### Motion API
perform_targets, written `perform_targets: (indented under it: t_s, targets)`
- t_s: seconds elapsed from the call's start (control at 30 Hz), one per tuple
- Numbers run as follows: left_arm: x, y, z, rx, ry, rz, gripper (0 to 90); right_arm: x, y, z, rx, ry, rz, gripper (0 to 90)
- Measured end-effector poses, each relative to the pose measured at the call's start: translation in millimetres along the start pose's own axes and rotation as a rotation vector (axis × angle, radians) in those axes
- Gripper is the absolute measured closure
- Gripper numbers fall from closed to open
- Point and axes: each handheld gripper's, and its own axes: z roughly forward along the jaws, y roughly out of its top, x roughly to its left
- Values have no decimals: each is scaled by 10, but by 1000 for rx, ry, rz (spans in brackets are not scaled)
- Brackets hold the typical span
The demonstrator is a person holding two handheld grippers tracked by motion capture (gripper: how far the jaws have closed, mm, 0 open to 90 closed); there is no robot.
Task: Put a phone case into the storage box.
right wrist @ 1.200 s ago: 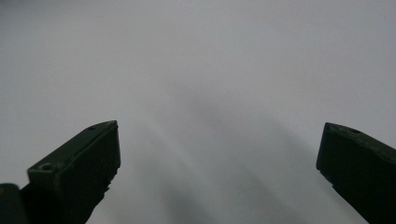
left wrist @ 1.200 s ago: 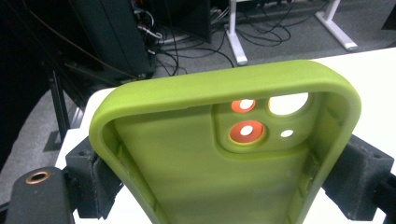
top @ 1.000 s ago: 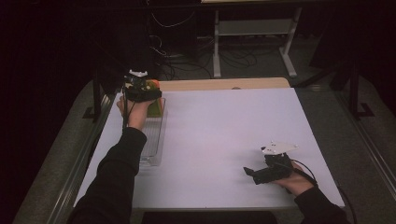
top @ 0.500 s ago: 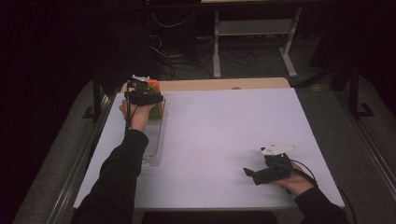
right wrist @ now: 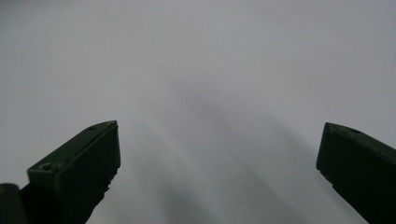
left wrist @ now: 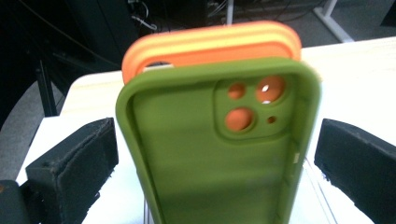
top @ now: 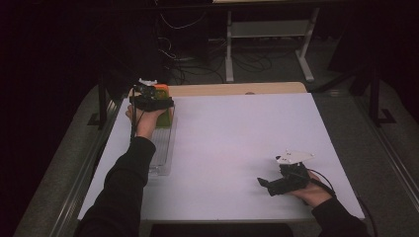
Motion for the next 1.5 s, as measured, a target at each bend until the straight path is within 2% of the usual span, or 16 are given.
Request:
perform_targets:
  t_s: [0.1, 0.13, 0.23, 0.37, 0.6, 0.7, 0.83, 1.0, 1.2, 1.23, 1.27, 1.3, 1.37, 1.43, 1.5]
  targets:
    - [19, 19, -42, -12, -6, 2, 0, 0, 1, 0, 0, 0, -4, 0]
    - [17, 20, -59, -12, -10, -10, 0, 0, 2, 2, -2, -1, -9, 0]
    - [35, 34, -129, -4, -33, 6, 0, 3, 4, 3, -1, 1, -10, 0]
    - [47, 38, -225, 6, -104, 1, 0, 8, 2, 4, 4, 2, -13, 0]
    - [23, -6, -444, 4, -191, 50, 0, 3, 9, 0, -5, 1, -13, 0]
    - [10, -35, -518, -6, -246, 41, 0, 11, 7, 1, 4, 5, -7, 0]
    - [-32, -57, -623, -14, -305, 61, 0, 9, 11, 2, -6, 4, -5, 0]
    - [-96, -109, -763, -22, -384, 110, 0, 1, 12, -4, -8, 5, -9, 0]
    - [-151, -213, -915, -33, -488, 150, 0, 4, 26, -27, -13, 14, 1, 0]
    - [-164, -228, -934, -32, -495, 151, 0, 4, 30, -31, -17, 12, -1, 0]
    - [-163, -247, -954, -26, -503, 180, 0, 5, 30, -32, -18, 12, -5, 0]
    - [-176, -270, -976, -20, -517, 182, 0, 4, 31, -31, -19, 14, -10, 0]
    - [-172, -307, -1014, -11, -532, 227, 0, 10, 34, -37, -13, 18, -11, 0]
    - [-182, -361, -1061, -11, -553, 241, 0, 12, 38, -40, -15, 23, -12, 0]
    - [-183, -409, -1102, -7, -559, 281, 0, 14, 49, -48, -22, 26, -9, 0]
